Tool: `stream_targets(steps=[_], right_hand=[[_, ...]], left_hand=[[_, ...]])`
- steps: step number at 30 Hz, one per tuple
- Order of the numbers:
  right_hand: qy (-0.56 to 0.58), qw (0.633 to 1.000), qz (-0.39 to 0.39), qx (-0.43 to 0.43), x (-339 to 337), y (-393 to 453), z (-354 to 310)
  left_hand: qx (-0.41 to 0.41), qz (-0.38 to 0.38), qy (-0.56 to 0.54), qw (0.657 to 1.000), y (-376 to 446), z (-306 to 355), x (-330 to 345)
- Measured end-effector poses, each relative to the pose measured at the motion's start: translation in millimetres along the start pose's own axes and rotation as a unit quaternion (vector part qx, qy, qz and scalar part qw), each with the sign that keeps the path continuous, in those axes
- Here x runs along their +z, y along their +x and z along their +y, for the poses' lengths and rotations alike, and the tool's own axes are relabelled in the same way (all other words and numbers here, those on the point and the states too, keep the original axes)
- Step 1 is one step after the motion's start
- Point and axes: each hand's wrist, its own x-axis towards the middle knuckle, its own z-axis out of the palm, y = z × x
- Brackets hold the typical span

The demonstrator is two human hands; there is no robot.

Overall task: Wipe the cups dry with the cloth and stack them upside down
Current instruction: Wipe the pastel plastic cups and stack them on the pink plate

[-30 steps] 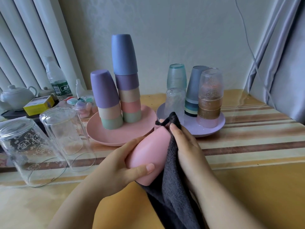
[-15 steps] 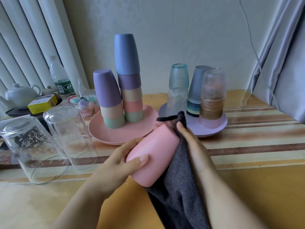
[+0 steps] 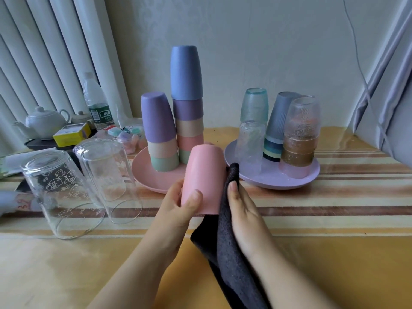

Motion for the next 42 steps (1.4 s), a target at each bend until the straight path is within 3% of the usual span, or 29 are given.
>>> stream_targets(steps=[8,10,14,17,20,25,29,36,42], right_hand=[[-0.001,0.999,0.024,0.036,-7,2,1],[0.011,0.999,0.030,0.025,-6,1,1],[0.011,1.000,0.028,0.001,-5,1,3],[0.003,1.000,0.011,-0.019,1,1,7],[0.007,1.000,-0.005,-0.028,2,3,11],[-0.008,1.000,-0.007,-0.016,-3,8,12],[-0.024,0.999,-0.010,-0.031,-8,18,22],[-0.015,1.000,0.005,0.002,-8,24,35],[-0.034,0.999,0.007,-0.007,-11,25,36]], left_hand=[[-0.008,0.013,-0.117,0.993,5,2,-3],[-0.003,0.022,-0.071,0.997,4,4,-1],[0.096,0.097,0.038,0.990,0,10,6],[0.134,0.101,0.113,0.979,-3,8,2],[0.071,0.046,0.151,0.985,-3,6,-2],[-0.011,-0.022,0.030,0.999,0,5,-10],[0.020,0.058,0.086,0.994,-3,4,-6],[0.089,0.235,0.206,0.946,11,29,3],[0.152,0.303,0.247,0.908,55,100,2]])
